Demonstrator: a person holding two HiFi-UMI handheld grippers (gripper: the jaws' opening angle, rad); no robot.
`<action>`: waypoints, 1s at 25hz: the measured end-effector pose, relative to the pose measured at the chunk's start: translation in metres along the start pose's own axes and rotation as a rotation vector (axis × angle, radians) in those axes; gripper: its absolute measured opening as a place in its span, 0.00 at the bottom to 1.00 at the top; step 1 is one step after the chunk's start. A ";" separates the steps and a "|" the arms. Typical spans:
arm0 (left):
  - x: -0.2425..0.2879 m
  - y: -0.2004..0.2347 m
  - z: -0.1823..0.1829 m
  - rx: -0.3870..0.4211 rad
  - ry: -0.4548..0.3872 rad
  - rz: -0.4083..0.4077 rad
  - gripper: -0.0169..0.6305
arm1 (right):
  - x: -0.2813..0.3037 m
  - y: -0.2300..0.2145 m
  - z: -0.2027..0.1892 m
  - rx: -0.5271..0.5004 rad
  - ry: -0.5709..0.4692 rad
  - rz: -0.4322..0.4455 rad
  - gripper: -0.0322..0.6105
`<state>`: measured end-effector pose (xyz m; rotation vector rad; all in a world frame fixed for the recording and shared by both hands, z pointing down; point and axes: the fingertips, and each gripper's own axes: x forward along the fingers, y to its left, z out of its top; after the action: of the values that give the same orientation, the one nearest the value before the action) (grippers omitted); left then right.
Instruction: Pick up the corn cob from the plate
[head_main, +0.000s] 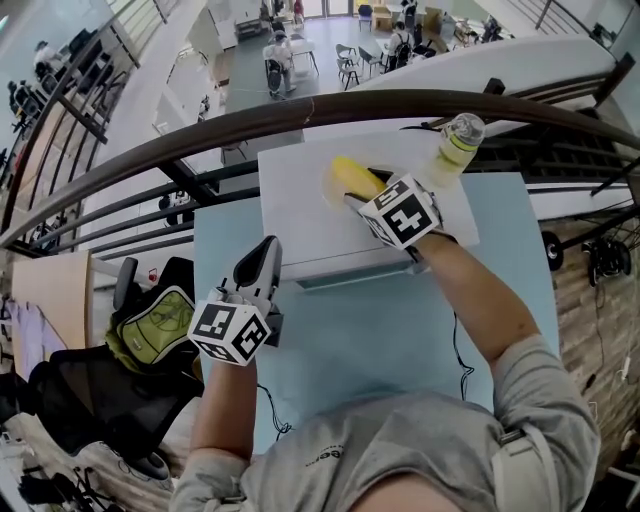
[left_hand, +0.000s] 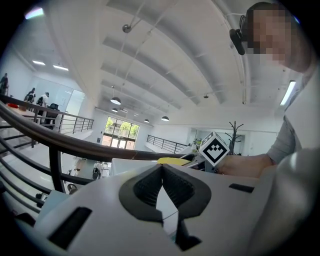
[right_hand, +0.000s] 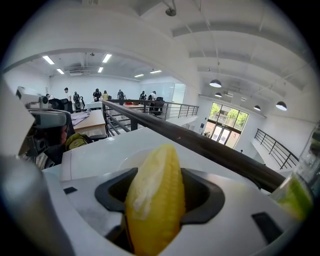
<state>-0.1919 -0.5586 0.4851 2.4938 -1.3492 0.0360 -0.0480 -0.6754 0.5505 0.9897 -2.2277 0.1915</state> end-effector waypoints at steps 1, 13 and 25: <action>-0.002 0.000 0.002 0.002 -0.002 0.001 0.05 | -0.003 0.000 0.002 0.000 -0.007 -0.003 0.47; -0.031 -0.017 0.044 0.042 -0.064 -0.010 0.05 | -0.066 0.006 0.057 -0.034 -0.113 -0.062 0.47; -0.094 -0.041 0.112 0.092 -0.164 -0.035 0.05 | -0.153 0.034 0.119 -0.060 -0.226 -0.123 0.47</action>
<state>-0.2243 -0.4919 0.3529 2.6467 -1.3960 -0.1192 -0.0616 -0.6059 0.3675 1.1603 -2.3492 -0.0450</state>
